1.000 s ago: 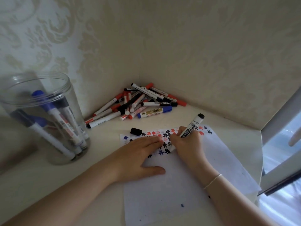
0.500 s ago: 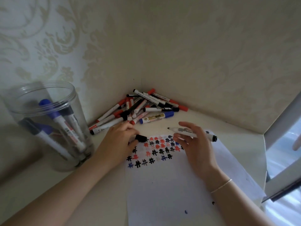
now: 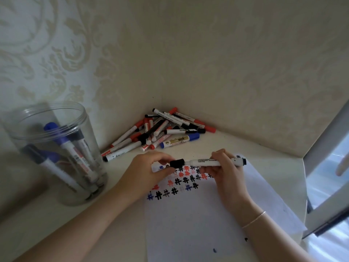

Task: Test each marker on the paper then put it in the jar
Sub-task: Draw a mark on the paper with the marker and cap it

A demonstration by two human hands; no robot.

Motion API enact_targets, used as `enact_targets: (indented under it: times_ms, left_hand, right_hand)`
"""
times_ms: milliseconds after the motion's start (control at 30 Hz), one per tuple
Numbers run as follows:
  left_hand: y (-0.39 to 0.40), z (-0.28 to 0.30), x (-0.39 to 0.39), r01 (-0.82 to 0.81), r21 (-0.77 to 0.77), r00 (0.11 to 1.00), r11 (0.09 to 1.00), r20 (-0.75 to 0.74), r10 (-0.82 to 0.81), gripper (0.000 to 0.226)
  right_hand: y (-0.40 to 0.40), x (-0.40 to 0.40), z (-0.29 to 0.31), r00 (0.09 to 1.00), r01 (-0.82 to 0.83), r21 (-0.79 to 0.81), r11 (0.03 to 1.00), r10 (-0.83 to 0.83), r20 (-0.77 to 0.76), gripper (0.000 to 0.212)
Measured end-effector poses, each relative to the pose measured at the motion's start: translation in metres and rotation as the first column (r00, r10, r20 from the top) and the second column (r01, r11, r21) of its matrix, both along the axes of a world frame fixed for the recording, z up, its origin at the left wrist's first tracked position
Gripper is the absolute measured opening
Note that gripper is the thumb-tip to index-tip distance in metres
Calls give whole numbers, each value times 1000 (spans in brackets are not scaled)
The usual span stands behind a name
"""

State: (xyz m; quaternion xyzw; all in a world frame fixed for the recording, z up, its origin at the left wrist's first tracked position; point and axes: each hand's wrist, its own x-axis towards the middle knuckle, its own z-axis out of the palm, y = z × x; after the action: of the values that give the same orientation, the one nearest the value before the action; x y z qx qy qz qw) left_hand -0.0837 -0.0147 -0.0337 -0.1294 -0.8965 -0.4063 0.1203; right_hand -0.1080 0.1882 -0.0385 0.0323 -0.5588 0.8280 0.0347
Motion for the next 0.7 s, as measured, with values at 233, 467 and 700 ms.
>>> enact_targets:
  times_ms: [233, 467, 700]
  left_hand:
    - [5, -1, 4, 110, 12, 993, 994, 41, -110, 18]
    - [5, 0, 3, 91, 361, 946, 928, 261, -194, 25]
    - [6, -1, 1, 30, 586, 896, 810, 343, -281, 25]
  right_hand:
    - [-1, 2, 0, 1000, -17, 151, 988, 19, -11, 19]
    - [0, 4, 2, 997, -78, 180, 981, 82, -15, 19]
    - [-1, 4, 1, 961, -272, 111, 956, 277, -29, 33]
